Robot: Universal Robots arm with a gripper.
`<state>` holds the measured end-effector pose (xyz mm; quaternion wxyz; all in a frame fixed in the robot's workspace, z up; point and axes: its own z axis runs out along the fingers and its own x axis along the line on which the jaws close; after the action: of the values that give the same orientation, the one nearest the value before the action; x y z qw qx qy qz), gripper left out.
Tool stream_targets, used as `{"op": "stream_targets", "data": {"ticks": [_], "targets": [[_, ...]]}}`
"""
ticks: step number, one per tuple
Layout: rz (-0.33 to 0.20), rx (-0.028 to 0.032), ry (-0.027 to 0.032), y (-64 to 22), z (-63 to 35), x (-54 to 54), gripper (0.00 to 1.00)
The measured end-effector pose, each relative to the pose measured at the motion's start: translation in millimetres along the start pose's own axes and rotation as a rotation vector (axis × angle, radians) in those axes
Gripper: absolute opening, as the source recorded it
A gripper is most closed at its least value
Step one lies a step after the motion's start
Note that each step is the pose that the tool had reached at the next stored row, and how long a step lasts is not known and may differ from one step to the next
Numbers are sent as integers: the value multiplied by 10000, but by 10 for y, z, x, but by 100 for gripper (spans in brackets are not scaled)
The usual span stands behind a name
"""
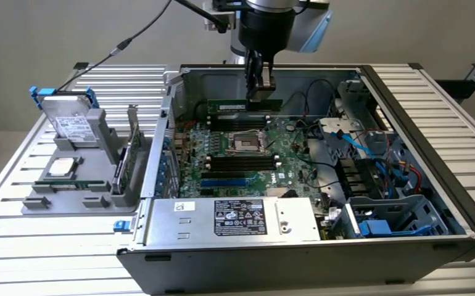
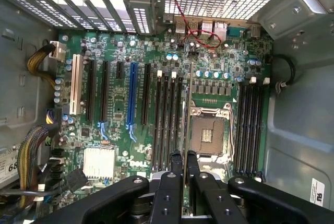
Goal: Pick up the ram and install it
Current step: 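Insert the ram into the slot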
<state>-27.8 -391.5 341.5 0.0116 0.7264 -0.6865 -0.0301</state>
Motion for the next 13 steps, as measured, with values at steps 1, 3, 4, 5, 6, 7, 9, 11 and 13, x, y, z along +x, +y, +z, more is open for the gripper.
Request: {"op": "stream_targets", "data": {"ticks": [1,3,4,5,6,7,9,11,13], "targets": [[4,-5,16,-1,5,-3,14],[4,-65,58,-2,13,-4,14],[7,-75,74,-2,28,-10,14],[-4,-77,82,-3,45,-10,14],[-37,-79,87,-4,62,-10,14],[-81,-80,88,-6,80,-10,14],[-125,-80,90,-8,118,-9,14],[-149,-81,93,-10,153,-7,14],[-231,-84,98,-12,189,-6,14]]}}
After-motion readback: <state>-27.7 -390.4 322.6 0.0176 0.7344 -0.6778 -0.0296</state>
